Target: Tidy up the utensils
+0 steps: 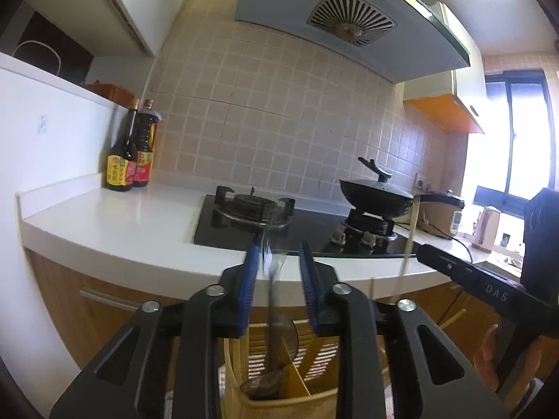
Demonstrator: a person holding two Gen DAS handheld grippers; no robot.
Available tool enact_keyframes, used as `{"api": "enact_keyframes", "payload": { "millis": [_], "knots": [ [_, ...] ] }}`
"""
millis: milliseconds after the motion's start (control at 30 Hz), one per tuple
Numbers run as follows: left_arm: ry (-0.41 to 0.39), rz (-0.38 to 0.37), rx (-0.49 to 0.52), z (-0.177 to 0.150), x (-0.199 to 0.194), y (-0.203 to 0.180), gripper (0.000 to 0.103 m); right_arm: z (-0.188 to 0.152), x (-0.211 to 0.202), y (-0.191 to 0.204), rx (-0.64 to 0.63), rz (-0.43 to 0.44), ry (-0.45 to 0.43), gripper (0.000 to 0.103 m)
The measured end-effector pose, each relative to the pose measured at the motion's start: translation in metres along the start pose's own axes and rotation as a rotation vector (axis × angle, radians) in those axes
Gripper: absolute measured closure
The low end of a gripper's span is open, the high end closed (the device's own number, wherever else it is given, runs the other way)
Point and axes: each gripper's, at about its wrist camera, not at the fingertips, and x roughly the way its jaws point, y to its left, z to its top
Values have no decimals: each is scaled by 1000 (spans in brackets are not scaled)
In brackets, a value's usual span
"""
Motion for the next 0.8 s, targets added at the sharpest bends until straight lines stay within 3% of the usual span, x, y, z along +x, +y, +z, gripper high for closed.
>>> {"api": "enact_keyframes", "payload": {
  "millis": [33,100,300,467,700,800],
  "knots": [
    [-1,-1,-1,1,-3,0,69,0,-3,-1,5,1,0,72],
    [-1,3,-8,4,-13,0,65,0,-16,-1,12,-5,-4,65],
    [33,-36,-60,14,-47,5,52,-1,-57,9,8,1,11,62],
    [53,-48,-105,9,-85,4,45,-17,-101,29,-19,-29,19,52],
    [59,6,-95,-20,-125,-16,39,-48,-138,43,23,-70,11,52],
    [35,65,-92,-42,-131,-23,31,-68,-141,45,38,-102,7,39]
  ]
}}
